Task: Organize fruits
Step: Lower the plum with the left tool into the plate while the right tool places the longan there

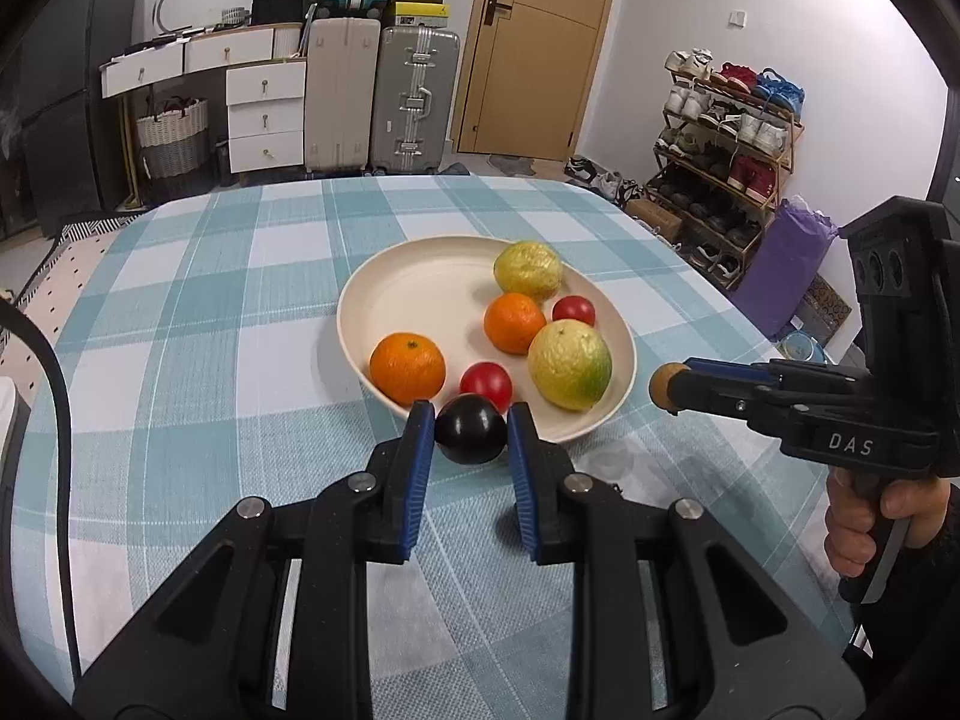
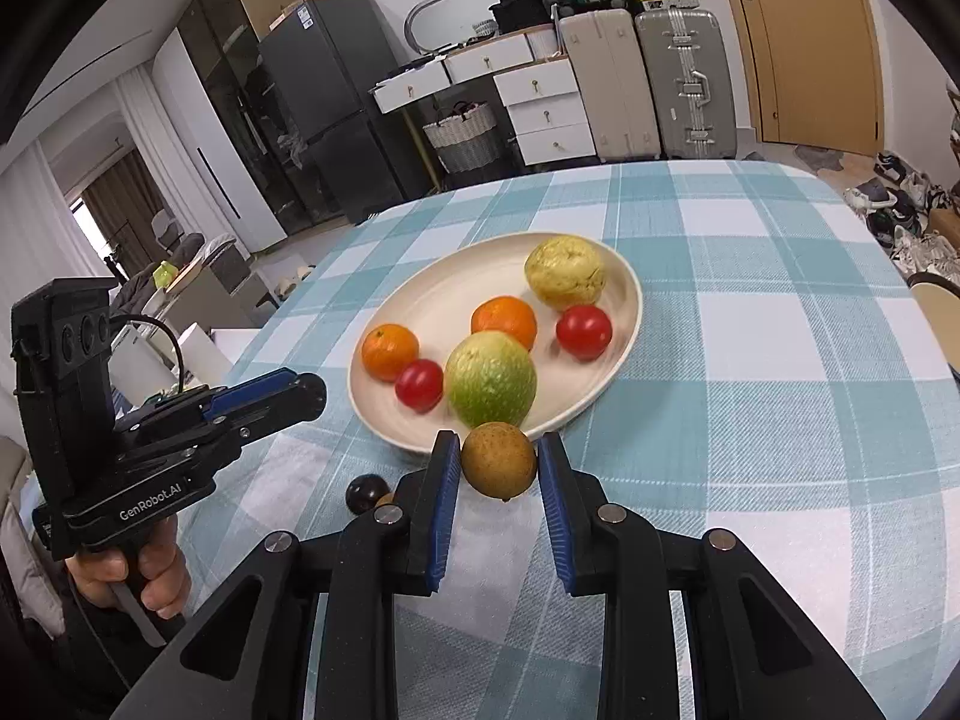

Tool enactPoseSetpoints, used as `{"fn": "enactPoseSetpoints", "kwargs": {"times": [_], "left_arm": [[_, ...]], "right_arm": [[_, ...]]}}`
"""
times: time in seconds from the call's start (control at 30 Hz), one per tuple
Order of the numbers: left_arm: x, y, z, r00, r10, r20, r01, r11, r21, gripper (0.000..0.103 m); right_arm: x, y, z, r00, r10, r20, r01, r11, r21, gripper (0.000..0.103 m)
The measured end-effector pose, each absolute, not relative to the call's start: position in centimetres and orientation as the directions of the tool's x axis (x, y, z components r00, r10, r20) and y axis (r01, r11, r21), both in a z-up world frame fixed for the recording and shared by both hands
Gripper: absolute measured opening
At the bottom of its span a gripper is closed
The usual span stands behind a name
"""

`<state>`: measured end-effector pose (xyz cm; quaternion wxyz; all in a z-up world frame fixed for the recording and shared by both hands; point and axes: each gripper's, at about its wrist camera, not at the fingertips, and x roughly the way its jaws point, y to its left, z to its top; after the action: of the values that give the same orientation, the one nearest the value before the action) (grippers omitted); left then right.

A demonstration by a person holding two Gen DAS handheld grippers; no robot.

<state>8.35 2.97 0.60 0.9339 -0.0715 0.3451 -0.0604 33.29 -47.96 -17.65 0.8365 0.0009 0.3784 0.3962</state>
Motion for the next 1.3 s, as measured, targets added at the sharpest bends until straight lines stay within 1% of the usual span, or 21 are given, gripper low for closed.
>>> {"fn": "enactPoseSetpoints", "kwargs": {"times": [0.33, 0.87, 1.3], "left_arm": [[10.8, 2.8, 1.2, 0.768, -0.161, -0.62, 0.065, 0.983, -0.174, 0.022], [16.1, 2.5, -0.5, 0.742, -0.148, -0.654, 0.046, 0.984, -0.17, 0.022], [18.1, 2.4, -1.7, 0.731, -0.132, -0.669, 0.035, 0.987, -0.156, 0.022]], "right_arm": [[35.2, -47.8, -16.7, 0.44, 0.656, -0.613, -0.649, 0.704, 0.288, 0.027], [37.5, -46.6, -17.2, 0.442, 0.658, -0.609, -0.636, 0.709, 0.305, 0.027], [38.9, -45.7, -18.2, 0.455, 0.641, -0.618, -0.614, 0.728, 0.303, 0.027]]}}
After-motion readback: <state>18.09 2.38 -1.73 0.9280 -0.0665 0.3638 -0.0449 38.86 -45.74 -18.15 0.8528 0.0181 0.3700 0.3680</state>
